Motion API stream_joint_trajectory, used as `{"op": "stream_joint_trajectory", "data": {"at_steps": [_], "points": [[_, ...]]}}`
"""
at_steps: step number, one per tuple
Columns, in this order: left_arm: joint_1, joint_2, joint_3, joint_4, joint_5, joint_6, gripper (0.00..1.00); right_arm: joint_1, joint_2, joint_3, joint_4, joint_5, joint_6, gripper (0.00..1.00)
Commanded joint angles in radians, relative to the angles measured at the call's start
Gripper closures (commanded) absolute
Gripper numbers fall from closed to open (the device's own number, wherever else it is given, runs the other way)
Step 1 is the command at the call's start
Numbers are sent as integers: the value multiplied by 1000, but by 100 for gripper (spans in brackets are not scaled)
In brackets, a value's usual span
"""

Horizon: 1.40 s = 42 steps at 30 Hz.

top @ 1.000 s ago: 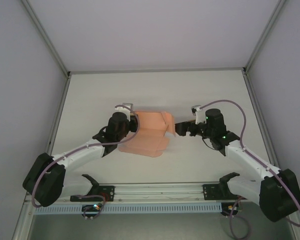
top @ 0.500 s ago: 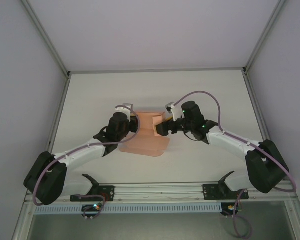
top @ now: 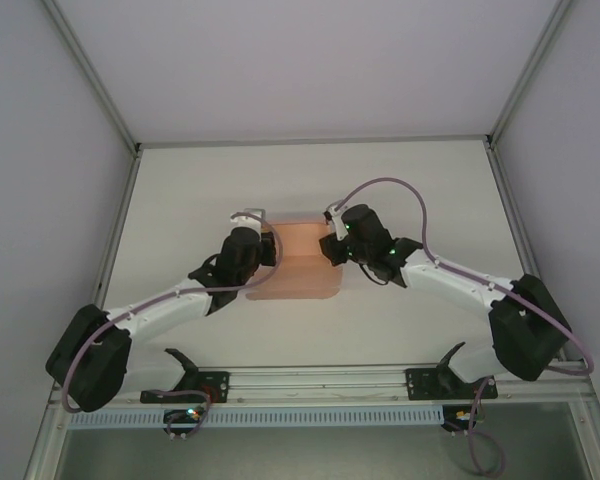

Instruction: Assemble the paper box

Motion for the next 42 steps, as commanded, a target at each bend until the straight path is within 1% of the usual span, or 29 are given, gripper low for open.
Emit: {"op": "stream_joint_trajectory", "data": {"at_steps": [1, 4, 8, 10, 12, 14, 16, 17, 19, 21, 22, 24, 26, 27, 29, 31, 32, 35, 36, 39, 42], "points": [[-42, 38, 60, -15, -69, 0, 100, 18, 61, 60, -92, 208, 70, 93], [-78, 61, 88, -13, -129, -9, 100, 24, 107, 95, -128, 321, 125, 100], [-116, 86, 128, -23, -189, -33, 100, 35, 156, 136, -178, 499, 197, 100], [-126, 100, 156, -43, -203, -40, 100, 42, 188, 163, -217, 606, 240, 100], [-130, 117, 179, -54, -202, -52, 100, 47, 214, 192, -261, 680, 311, 100], [-131, 132, 194, -64, -207, -75, 100, 48, 226, 206, -279, 703, 373, 100], [-131, 149, 209, -64, -199, -82, 100, 57, 223, 187, -212, 718, 383, 100], [-131, 156, 212, -65, -191, -83, 100, 57, 216, 163, -143, 690, 346, 100], [-131, 168, 227, -75, -179, -75, 100, 56, 190, 56, 168, 528, 84, 100], [-131, 170, 238, -88, -173, -67, 100, 54, 165, -10, 325, 431, -37, 100], [-131, 168, 240, -94, -177, -67, 100, 49, 153, -19, 341, 392, -87, 100], [-129, 162, 236, -89, -178, -70, 100, 47, 136, -15, 323, 397, -163, 100], [-127, 161, 231, -74, -170, -72, 100, 44, 122, -1, 276, 392, -199, 100], [-127, 161, 230, -69, -164, -72, 100, 43, 112, -3, 269, 399, -193, 99], [-128, 161, 229, -65, -164, -75, 100, 32, 77, -26, 281, 325, -191, 79], [-125, 161, 229, -66, -164, -73, 100, 14, 30, -52, 291, 229, -167, 67], [-126, 160, 228, -66, -161, -74, 100, 7, 5, -65, 295, 186, -158, 63], [-124, 154, 221, -59, -156, -72, 100, -19, -59, -108, 316, 59, -141, 57], [-123, 152, 219, -55, -154, -72, 100, -28, -90, -117, 313, 28, -130, 54], [-118, 155, 218, -52, -144, -72, 100, -49, -143, -134, 297, -63, -129, 38], [-118, 151, 213, -45, -134, -69, 100, -64, -179, -138, 253, -85, -129, 37]]}}
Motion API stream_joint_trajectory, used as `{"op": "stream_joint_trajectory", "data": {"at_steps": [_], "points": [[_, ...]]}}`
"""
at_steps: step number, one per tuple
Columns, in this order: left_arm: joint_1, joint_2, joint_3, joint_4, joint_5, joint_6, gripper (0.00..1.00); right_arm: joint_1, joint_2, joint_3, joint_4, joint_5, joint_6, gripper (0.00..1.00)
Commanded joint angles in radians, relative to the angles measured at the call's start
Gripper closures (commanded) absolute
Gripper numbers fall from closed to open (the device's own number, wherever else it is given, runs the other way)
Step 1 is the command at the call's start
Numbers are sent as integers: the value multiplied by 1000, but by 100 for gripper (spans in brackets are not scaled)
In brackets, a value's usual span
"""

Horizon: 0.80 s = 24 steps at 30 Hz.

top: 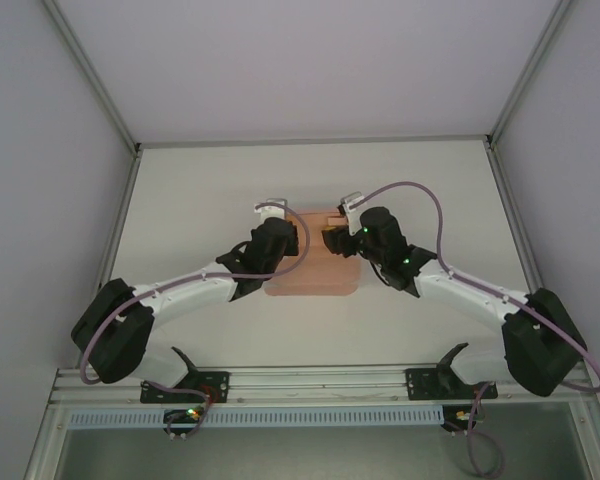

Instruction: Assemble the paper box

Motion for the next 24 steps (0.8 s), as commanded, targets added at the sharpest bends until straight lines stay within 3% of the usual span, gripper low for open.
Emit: {"op": "stream_joint_trajectory", "data": {"at_steps": [1, 7, 13, 21, 22, 24], "points": [[-4, -25, 13, 23, 31, 1, 100, -19, -50, 2, -16, -106, -1, 37], [-2, -49, -8, 51, 39, 30, 100, -73, -61, 2, -158, -162, 8, 36], [-2, -57, -13, 34, -5, 45, 100, -95, -94, -16, -179, -283, -4, 31], [1, -55, -16, 36, -5, 50, 100, -96, -162, -39, -145, -431, 14, 8], [1, -54, -16, 38, -1, 48, 100, -96, -177, -48, -143, -446, 15, 1], [1, -56, -18, 40, 8, 50, 100, -97, -201, -65, -150, -437, 12, 0]]}}
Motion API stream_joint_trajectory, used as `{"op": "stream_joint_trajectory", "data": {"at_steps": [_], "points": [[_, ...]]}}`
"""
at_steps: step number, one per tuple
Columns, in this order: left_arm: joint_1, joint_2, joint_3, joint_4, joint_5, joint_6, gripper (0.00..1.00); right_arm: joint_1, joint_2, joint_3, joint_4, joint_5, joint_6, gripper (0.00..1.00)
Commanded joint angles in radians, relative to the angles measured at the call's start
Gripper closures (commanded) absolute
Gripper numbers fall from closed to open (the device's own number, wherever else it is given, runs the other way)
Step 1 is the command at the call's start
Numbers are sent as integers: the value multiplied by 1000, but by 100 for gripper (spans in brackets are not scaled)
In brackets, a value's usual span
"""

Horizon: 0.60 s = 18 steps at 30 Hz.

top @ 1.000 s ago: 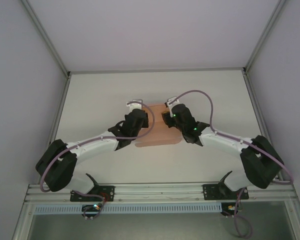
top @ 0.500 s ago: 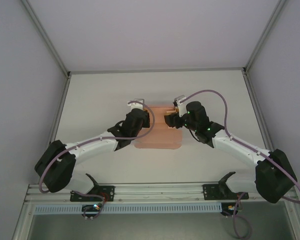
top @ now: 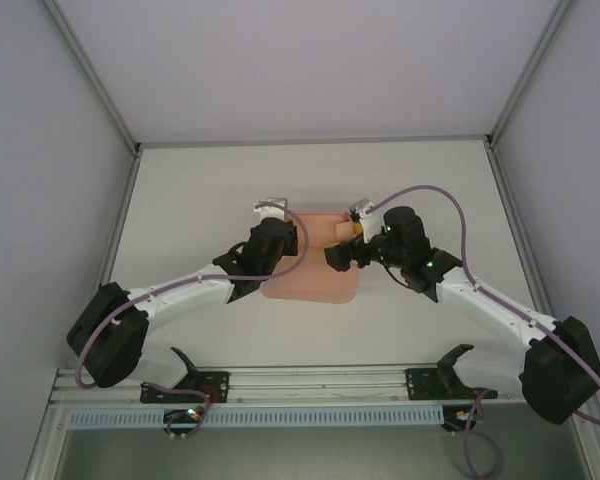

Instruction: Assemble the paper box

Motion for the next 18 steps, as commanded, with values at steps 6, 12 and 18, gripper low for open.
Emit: {"op": "stream_joint_trajectory", "data": {"at_steps": [6, 12, 18], "points": [[1, -26, -12, 25, 4, 12, 100, -44, -148, -52, -87, 89, 29, 0], [3, -33, -20, 25, 6, 12, 100, -124, -213, -106, -104, -13, -6, 0], [1, -34, -19, 22, 11, 17, 100, -219, -140, -86, -90, -125, -25, 17]]}}
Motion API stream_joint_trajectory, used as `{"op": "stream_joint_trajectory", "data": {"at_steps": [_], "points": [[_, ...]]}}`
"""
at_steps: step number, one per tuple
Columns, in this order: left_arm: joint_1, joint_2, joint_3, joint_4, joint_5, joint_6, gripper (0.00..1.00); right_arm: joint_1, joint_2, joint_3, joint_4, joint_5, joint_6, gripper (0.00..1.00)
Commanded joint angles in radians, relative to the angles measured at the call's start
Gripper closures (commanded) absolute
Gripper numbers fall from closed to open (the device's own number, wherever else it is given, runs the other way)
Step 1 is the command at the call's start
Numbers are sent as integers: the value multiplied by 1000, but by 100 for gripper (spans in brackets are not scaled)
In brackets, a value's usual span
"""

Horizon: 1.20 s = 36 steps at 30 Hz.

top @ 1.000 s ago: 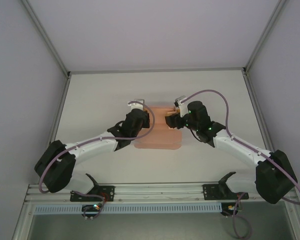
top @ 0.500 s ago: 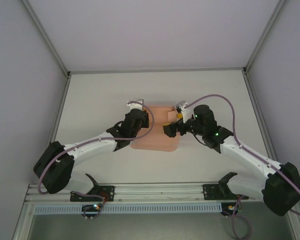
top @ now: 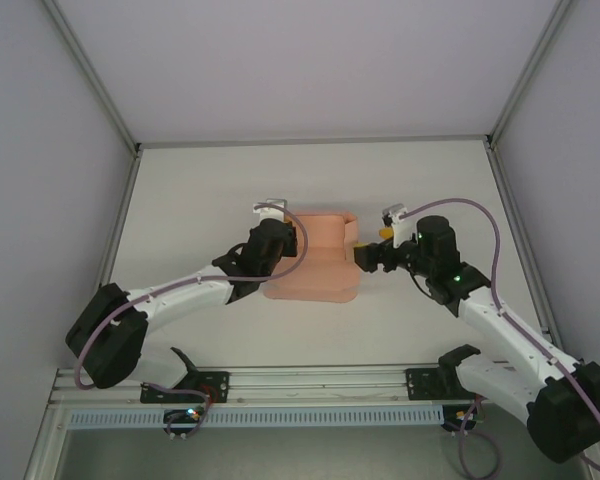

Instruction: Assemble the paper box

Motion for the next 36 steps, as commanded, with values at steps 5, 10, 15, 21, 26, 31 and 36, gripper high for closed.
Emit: {"op": "stream_joint_trajectory", "data": {"at_steps": [5, 10, 15, 21, 26, 31, 36], "points": [[1, -22, -9, 28, 19, 16, 100, -33, 169, 115, -21, -262, -61, 37], [1, -21, -3, 24, 23, 15, 100, -20, 261, 149, 27, -285, -37, 37], [-1, -23, 2, 22, 24, 17, 100, 22, 339, 175, 47, -215, -23, 51], [-11, -20, 6, 22, 19, 20, 100, 101, 406, 229, 64, 53, 1, 64], [-28, -18, 18, 16, -16, 38, 100, 183, 474, 309, -5, 366, 32, 79], [-45, -9, 30, 12, -35, 43, 100, 223, 541, 359, -65, 572, 160, 80], [-57, 7, 44, 20, -31, 45, 100, 263, 592, 372, -31, 696, 242, 84]]}}
